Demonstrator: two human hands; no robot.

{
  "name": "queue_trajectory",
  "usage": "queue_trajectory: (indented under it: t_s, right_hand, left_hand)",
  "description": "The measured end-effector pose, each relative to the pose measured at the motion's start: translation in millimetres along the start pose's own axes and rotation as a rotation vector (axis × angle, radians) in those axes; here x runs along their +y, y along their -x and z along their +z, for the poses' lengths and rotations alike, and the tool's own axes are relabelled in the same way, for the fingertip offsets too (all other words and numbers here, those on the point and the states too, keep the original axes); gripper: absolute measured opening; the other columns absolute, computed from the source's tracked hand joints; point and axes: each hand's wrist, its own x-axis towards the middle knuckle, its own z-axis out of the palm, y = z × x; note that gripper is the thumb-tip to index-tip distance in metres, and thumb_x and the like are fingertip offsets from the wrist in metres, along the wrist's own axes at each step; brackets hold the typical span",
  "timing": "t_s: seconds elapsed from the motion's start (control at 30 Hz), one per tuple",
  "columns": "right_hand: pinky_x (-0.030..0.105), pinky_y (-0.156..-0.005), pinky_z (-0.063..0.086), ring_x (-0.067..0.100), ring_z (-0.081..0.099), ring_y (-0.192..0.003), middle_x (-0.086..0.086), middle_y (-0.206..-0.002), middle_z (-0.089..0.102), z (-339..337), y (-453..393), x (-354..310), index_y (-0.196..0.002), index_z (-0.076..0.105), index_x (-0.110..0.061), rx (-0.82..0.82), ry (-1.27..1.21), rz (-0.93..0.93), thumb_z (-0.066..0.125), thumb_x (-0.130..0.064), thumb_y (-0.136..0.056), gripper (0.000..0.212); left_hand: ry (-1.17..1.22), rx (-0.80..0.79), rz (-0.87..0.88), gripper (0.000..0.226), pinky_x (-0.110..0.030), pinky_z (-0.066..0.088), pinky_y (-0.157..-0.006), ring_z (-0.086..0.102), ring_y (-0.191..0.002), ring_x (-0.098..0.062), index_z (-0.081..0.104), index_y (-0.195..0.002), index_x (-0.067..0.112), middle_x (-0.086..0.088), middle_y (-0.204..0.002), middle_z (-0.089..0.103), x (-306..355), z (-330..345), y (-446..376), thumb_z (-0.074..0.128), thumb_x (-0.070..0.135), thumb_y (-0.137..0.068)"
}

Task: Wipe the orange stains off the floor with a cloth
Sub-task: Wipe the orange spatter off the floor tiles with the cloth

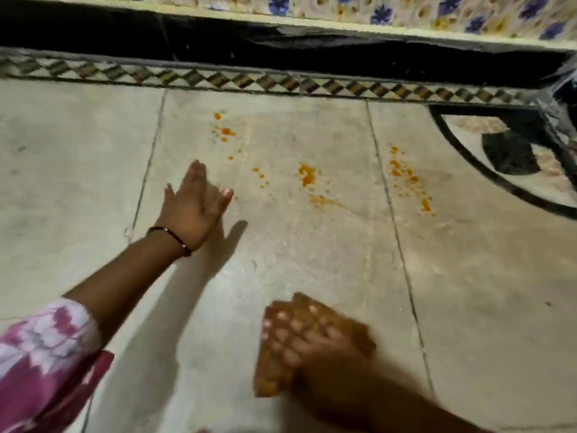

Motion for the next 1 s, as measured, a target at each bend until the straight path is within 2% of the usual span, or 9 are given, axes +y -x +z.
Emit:
queue_trajectory:
  t_s: [0.07, 0.17, 0.3, 0.4, 0.47, 0.57, 0.73, 0.87, 1.0]
  right_hand:
    - [0.040, -0.116, 0.002, 0.008, 0.018, -0.143, -0.008, -0.150, 0.038, 7, -59, -14, -0.140, 0.043, -0.026, 0.034, 0.051, 0.077, 0.041, -0.040, -0.085, 0.057]
    - [0.039, -0.116, -0.002, 0.015, 0.017, -0.145, -0.001, -0.154, 0.030, -3, -125, 20, -0.147, 0.031, -0.023, 0.010, 0.064, 0.212, 0.038, -0.046, -0.085, 0.067]
    - [0.037, -0.116, -0.012, 0.010, -0.009, -0.145, -0.005, -0.160, 0.006, -20, -115, 82, -0.153, 0.007, -0.026, -0.029, 0.133, 0.428, 0.022, -0.058, -0.088, 0.074]
    - [0.039, -0.117, -0.009, 0.010, -0.011, -0.145, -0.006, -0.160, 0.003, -15, -72, 75, -0.153, 0.007, -0.026, 0.017, 0.108, 0.597, 0.023, -0.058, -0.090, 0.072]
    - [0.041, -0.117, -0.002, 0.013, -0.001, -0.146, -0.001, -0.158, 0.015, -2, -49, 47, -0.151, 0.019, -0.022, 0.061, 0.114, 0.672, 0.030, -0.054, -0.089, 0.071]
    - [0.050, -0.114, 0.010, 0.018, 0.015, -0.144, 0.003, -0.152, 0.034, 14, -47, -2, -0.144, 0.039, -0.016, 0.089, 0.096, 0.587, 0.040, -0.048, -0.084, 0.068]
    - [0.048, -0.117, 0.008, 0.015, 0.019, -0.144, 0.000, -0.151, 0.036, 15, -143, -16, -0.142, 0.043, -0.018, 0.073, 0.083, 0.183, 0.040, -0.041, -0.088, 0.059]
    - [0.039, -0.115, -0.006, 0.013, 0.011, -0.146, -0.002, -0.156, 0.025, -10, -205, 43, -0.148, 0.031, -0.020, 0.090, 0.129, 0.279, 0.040, -0.041, -0.089, 0.063]
    - [0.035, -0.116, -0.010, 0.009, 0.000, -0.145, -0.005, -0.158, 0.014, -18, -152, 81, -0.150, 0.025, -0.022, 0.170, 0.097, 0.535, 0.029, -0.047, -0.090, 0.065]
  left_hand:
    - [0.001, 0.020, 0.042, 0.097, -0.045, -0.006, -0.116, 0.003, -0.145, -0.011, 0.012, -0.150, 0.009, -0.003, -0.159, 0.005, -5, 15, -2, 0.011, 0.072, -0.076]
    - [0.056, 0.101, 0.009, 0.099, -0.046, -0.010, -0.113, 0.007, -0.145, -0.011, 0.018, -0.150, 0.010, -0.003, -0.159, 0.011, -16, 23, -16, 0.000, 0.071, -0.073]
    - [0.075, 0.149, -0.028, 0.094, -0.047, -0.014, -0.112, 0.009, -0.145, -0.015, 0.017, -0.150, 0.010, -0.005, -0.158, 0.013, -37, 23, -17, -0.002, 0.068, -0.078]
    - [0.106, 0.178, -0.055, 0.089, -0.046, -0.012, -0.114, 0.007, -0.146, -0.016, 0.016, -0.150, 0.008, -0.008, -0.158, 0.013, -51, 25, -11, 0.000, 0.064, -0.083]
    - [0.181, 0.195, -0.041, 0.085, -0.041, -0.011, -0.115, 0.007, -0.145, -0.014, 0.017, -0.149, 0.007, -0.008, -0.158, 0.013, -50, 28, 1, 0.003, 0.061, -0.085]
    - [0.252, 0.193, 0.066, 0.081, -0.037, -0.008, -0.116, 0.006, -0.142, -0.008, 0.017, -0.149, 0.009, -0.004, -0.157, 0.013, -46, 29, 16, 0.006, 0.061, -0.088]
    - [0.326, 0.222, 0.120, 0.089, -0.029, -0.007, -0.116, 0.008, -0.145, -0.013, 0.019, -0.149, 0.009, 0.004, -0.154, 0.011, -56, 31, 35, 0.002, 0.071, -0.087]
    - [0.304, 0.222, 0.041, 0.092, -0.038, -0.005, -0.116, 0.008, -0.144, -0.014, 0.014, -0.148, 0.006, -0.003, -0.156, 0.011, -62, 33, 44, 0.000, 0.072, -0.085]
    - [0.174, 0.170, 0.062, 0.088, -0.038, -0.007, -0.115, 0.003, -0.144, -0.012, 0.010, -0.149, 0.008, -0.005, -0.158, 0.008, -60, 35, 50, -0.002, 0.069, -0.087]
